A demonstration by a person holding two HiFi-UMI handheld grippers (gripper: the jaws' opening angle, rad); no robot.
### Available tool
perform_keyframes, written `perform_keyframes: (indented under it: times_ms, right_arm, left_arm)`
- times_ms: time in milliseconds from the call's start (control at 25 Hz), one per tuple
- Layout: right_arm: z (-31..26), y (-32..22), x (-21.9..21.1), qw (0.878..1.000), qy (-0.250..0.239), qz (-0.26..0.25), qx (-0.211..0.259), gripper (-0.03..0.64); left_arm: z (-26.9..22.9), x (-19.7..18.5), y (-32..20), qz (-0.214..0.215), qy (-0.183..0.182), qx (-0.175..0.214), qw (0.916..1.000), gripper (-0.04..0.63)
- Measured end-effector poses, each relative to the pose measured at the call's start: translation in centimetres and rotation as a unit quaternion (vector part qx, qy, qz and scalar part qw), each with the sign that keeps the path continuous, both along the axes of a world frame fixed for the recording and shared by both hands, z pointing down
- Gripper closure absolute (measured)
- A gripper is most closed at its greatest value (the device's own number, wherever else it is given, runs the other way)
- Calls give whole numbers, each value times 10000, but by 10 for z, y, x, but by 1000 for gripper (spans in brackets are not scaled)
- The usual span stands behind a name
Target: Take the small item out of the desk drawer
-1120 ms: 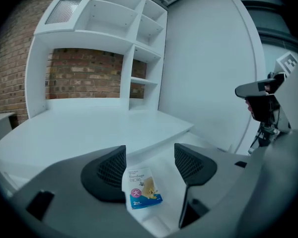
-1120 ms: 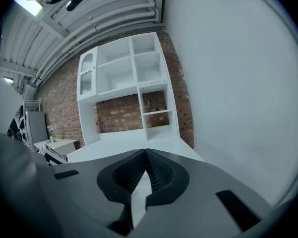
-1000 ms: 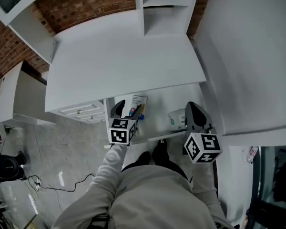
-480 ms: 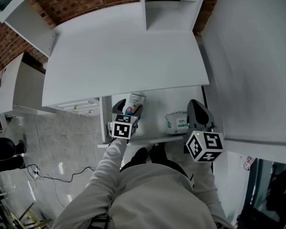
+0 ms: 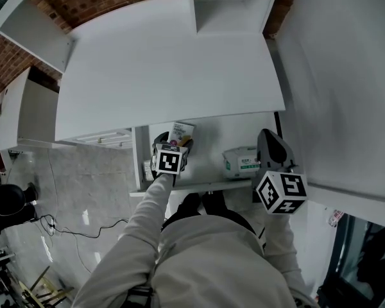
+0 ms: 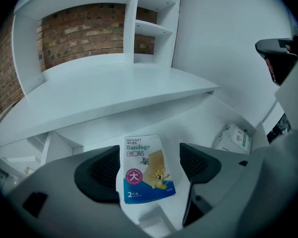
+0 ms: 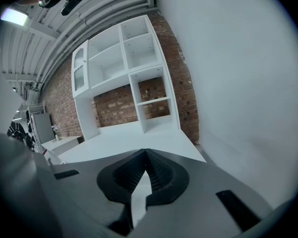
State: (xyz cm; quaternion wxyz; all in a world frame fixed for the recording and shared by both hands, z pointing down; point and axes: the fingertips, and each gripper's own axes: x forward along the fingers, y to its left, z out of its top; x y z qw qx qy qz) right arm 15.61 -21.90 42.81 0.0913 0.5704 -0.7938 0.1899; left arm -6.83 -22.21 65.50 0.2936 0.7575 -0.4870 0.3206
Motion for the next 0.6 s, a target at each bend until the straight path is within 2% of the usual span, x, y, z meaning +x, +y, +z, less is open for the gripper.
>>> perform_keyframes:
  times_ms: [320,600]
  right_arm:
    - [14,-4,3,9998,54,12,-197,589]
    - [22,-4,6,9994,63,81,-321,589]
  left_arm:
    - [41,-10,-11,-122,-116,-402,9991,216]
    - [52,-19,-10,-357,-138,-747,9965,206]
